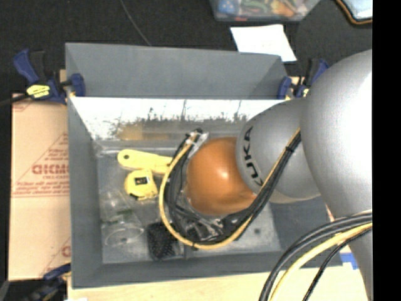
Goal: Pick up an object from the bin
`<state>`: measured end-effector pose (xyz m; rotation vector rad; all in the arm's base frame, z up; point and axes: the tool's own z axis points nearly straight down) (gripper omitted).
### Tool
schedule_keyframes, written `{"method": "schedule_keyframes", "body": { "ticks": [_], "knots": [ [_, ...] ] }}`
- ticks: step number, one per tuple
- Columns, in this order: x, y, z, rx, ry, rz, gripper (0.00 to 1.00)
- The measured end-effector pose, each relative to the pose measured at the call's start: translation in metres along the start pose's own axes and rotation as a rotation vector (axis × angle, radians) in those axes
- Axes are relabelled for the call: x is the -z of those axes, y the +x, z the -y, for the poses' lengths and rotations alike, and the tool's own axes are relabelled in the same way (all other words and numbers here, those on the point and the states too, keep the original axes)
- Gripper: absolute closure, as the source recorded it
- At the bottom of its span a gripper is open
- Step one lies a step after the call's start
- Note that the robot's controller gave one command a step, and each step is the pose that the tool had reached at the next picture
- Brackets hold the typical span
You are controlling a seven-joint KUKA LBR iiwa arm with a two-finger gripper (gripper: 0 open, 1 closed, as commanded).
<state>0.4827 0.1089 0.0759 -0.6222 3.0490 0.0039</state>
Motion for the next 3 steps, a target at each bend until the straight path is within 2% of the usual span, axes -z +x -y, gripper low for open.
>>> {"method": "schedule_keyframes", "body": {
  "ticks": [2,3],
  "knots": [
    [0.035,0.001,0.001,0.000,0.001,-0.006,1.00],
    [0.064,0.001,0.001,-0.003,0.000,-0.010,1.00]
  ]
}}
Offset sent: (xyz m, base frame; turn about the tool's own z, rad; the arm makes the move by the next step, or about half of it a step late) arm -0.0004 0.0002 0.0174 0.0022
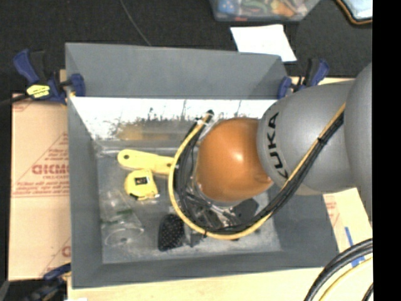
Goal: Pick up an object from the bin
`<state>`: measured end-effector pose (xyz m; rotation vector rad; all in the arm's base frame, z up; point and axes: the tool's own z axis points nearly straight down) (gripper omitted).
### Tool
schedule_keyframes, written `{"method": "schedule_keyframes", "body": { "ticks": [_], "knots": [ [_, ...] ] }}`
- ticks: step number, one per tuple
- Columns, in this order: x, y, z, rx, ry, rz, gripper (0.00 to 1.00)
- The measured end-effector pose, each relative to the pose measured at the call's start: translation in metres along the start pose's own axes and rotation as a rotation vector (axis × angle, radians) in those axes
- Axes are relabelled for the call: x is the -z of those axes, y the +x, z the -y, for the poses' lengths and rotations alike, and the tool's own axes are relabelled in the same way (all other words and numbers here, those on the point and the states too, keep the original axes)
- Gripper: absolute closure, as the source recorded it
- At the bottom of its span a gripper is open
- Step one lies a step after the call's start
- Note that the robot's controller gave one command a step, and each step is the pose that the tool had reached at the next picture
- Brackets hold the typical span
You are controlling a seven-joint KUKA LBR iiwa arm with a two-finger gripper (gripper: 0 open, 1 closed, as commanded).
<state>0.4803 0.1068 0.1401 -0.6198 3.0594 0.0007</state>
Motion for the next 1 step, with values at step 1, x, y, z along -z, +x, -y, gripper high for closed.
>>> {"method": "schedule_keyframes", "body": {
  "ticks": [1],
  "knots": [
    [0.0184,-0.0014,0.0007,-0.002,0.001,0.004,1.00]
  ]
}}
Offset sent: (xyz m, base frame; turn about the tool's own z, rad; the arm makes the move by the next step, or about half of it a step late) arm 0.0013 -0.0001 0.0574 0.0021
